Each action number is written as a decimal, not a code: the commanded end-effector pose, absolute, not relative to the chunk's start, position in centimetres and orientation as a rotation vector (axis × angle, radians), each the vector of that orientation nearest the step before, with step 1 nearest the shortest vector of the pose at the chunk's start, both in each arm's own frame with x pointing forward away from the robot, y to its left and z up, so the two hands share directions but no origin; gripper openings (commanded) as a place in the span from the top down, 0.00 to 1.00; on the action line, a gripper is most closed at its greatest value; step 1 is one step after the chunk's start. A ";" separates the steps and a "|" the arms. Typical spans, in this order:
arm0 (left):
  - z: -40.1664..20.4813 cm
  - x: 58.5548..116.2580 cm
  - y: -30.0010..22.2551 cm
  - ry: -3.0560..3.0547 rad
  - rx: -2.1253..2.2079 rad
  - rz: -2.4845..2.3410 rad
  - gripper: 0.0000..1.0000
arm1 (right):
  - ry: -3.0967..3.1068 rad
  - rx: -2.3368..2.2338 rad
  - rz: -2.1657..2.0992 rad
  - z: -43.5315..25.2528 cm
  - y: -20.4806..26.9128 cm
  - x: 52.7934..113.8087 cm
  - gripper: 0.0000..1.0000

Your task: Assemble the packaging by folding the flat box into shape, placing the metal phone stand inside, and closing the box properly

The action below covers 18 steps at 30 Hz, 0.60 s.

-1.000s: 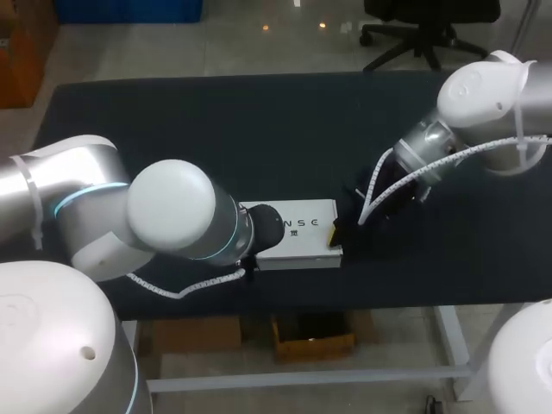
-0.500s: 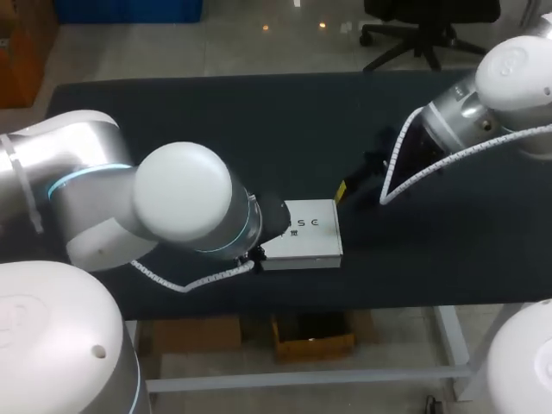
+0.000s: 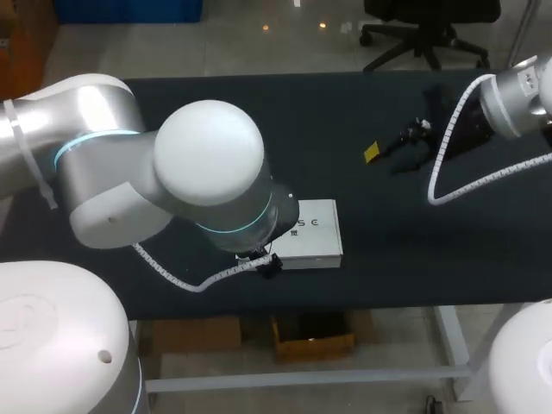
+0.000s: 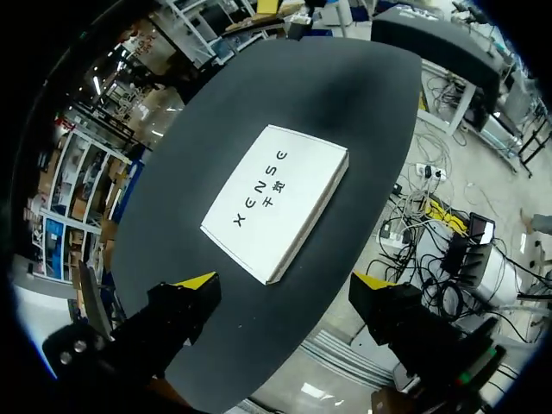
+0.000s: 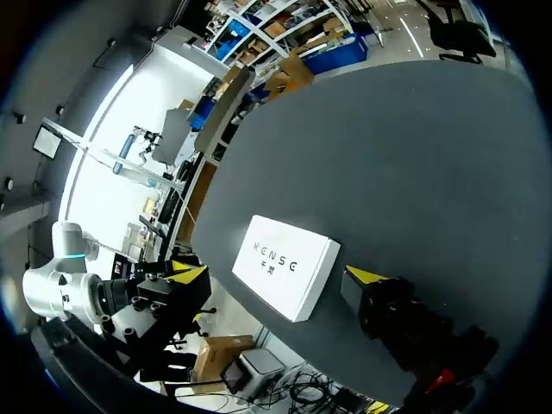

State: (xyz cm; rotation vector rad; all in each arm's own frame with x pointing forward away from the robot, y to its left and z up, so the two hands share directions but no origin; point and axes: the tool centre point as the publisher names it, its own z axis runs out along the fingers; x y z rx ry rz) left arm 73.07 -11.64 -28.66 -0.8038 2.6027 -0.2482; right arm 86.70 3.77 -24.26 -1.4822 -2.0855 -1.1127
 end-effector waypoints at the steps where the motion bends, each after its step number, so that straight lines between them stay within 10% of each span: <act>1: -29.1 72.7 -13.1 2.638 -0.872 -0.137 0.00 | -2.126 -1.420 -1.301 -23.8 2.5 86.7 0.00; 18: -30.3 71.8 -13.6 2.708 -0.920 -0.064 0.00 | -2.219 -1.292 -1.361 -23.4 1.6 87.7 0.00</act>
